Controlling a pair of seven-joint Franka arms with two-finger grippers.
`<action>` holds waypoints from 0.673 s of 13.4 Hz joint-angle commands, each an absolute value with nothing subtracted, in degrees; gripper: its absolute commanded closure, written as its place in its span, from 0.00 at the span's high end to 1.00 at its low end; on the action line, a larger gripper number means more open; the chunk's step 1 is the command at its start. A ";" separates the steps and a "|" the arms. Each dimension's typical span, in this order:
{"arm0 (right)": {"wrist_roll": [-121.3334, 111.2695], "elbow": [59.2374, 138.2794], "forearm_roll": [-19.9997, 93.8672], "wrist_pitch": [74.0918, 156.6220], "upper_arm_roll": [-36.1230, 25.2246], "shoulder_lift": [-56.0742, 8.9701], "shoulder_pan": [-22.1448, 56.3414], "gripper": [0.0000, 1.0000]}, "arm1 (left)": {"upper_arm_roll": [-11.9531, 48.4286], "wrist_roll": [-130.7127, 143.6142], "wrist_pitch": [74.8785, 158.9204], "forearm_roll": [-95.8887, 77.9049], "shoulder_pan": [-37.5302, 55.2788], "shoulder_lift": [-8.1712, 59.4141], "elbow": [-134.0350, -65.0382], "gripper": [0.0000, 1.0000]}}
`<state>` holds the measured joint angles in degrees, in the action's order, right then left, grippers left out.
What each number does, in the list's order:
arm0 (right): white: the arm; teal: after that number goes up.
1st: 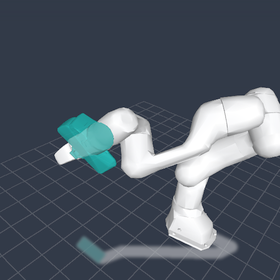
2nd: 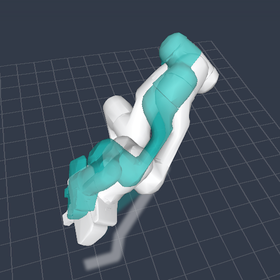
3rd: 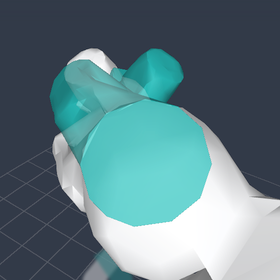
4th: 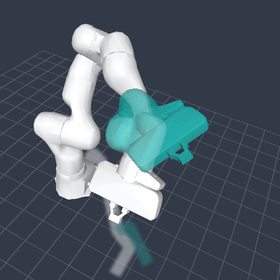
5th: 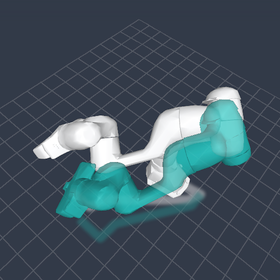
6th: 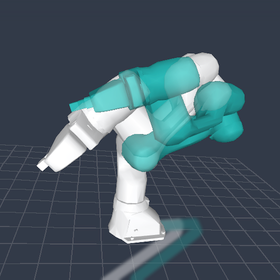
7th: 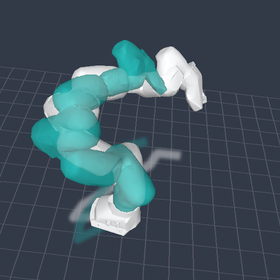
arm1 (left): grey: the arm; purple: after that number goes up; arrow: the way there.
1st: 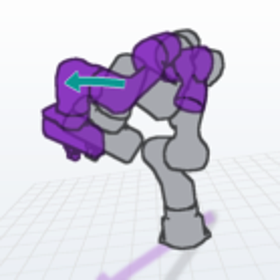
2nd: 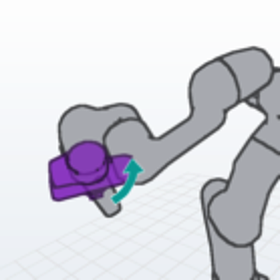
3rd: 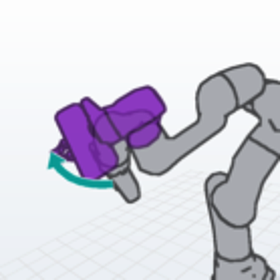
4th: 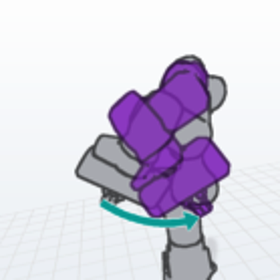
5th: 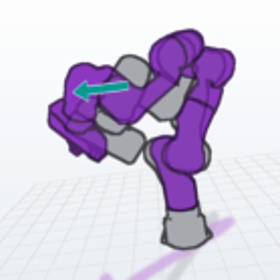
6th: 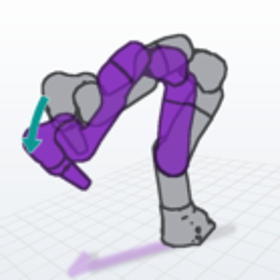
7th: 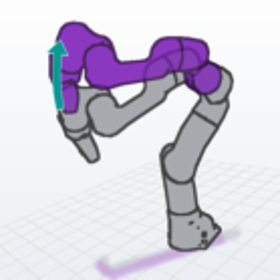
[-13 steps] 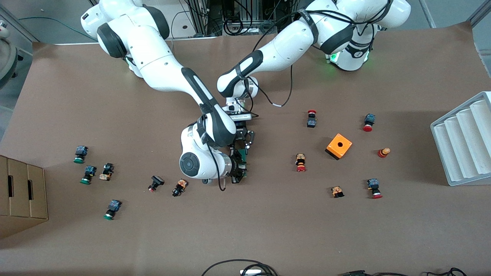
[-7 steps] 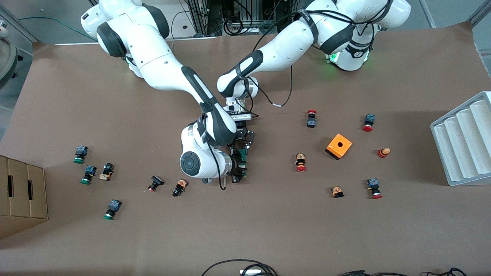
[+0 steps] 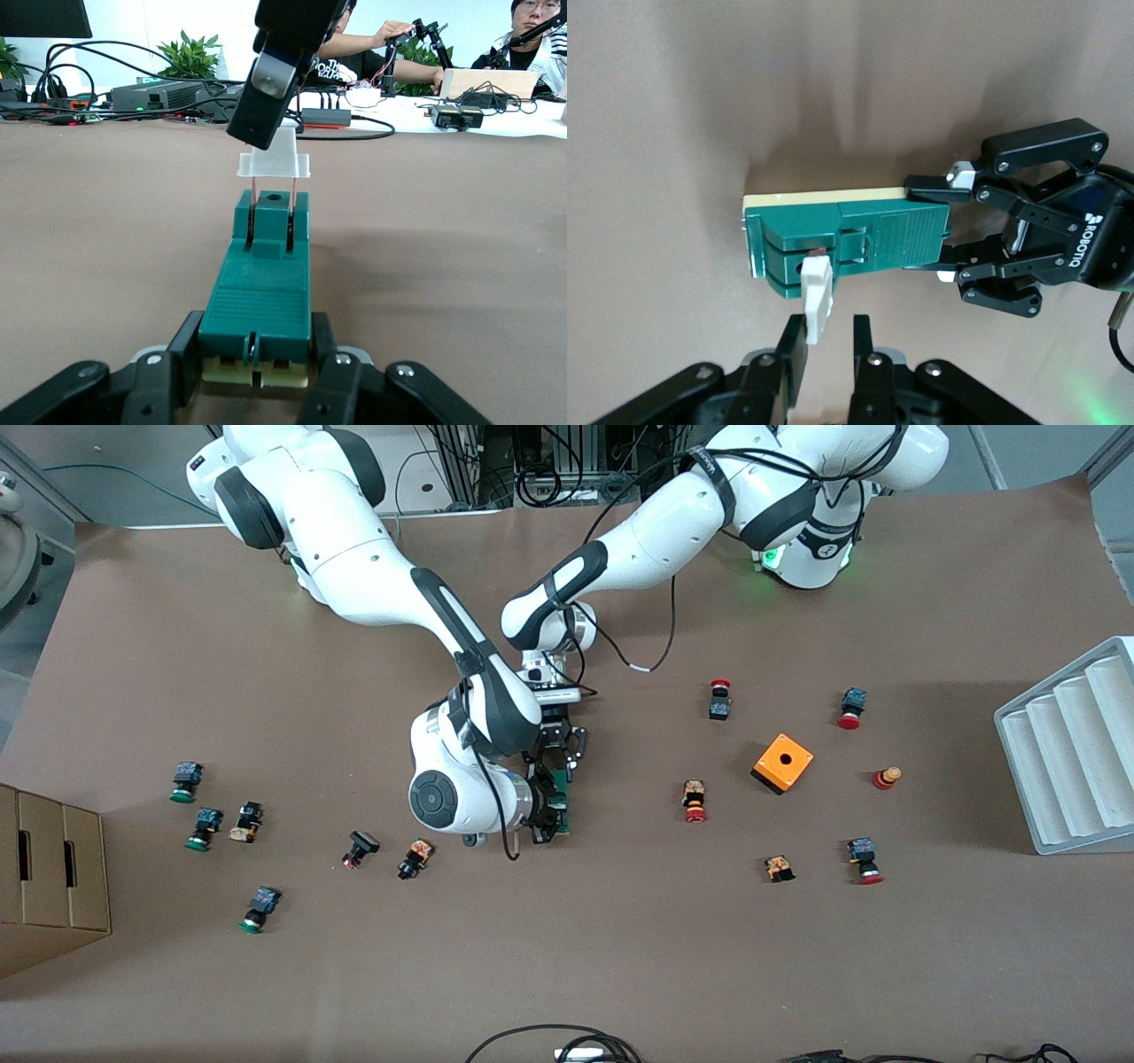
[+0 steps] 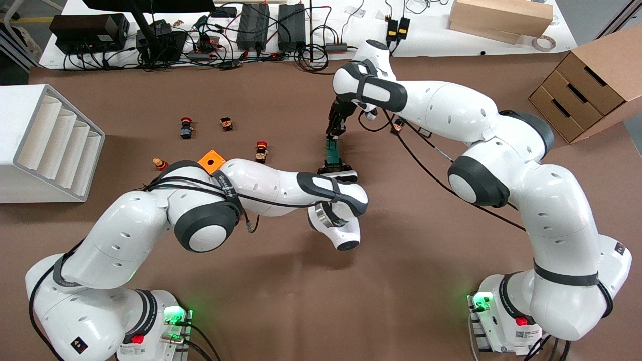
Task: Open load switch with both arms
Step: 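Grasp the white lever with the right gripper, then push the white lever down onto the switch body with the right gripper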
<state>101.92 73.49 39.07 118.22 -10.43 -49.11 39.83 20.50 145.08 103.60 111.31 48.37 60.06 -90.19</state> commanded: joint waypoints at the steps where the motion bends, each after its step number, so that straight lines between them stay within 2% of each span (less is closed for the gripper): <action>1: 101.60 76.11 37.79 116.28 -9.76 -46.76 39.55 0.27 | 20.13 145.11 103.89 110.83 48.87 61.08 -88.77 0.55; 4: 100.55 77.95 36.74 115.66 -9.76 -45.71 39.64 0.22 | 20.13 145.02 103.80 110.83 48.87 61.08 -88.77 0.56; 9: 99.93 79.72 35.77 116.02 -9.76 -44.56 39.99 0.21 | 20.13 145.02 103.80 110.83 48.87 61.08 -88.77 0.56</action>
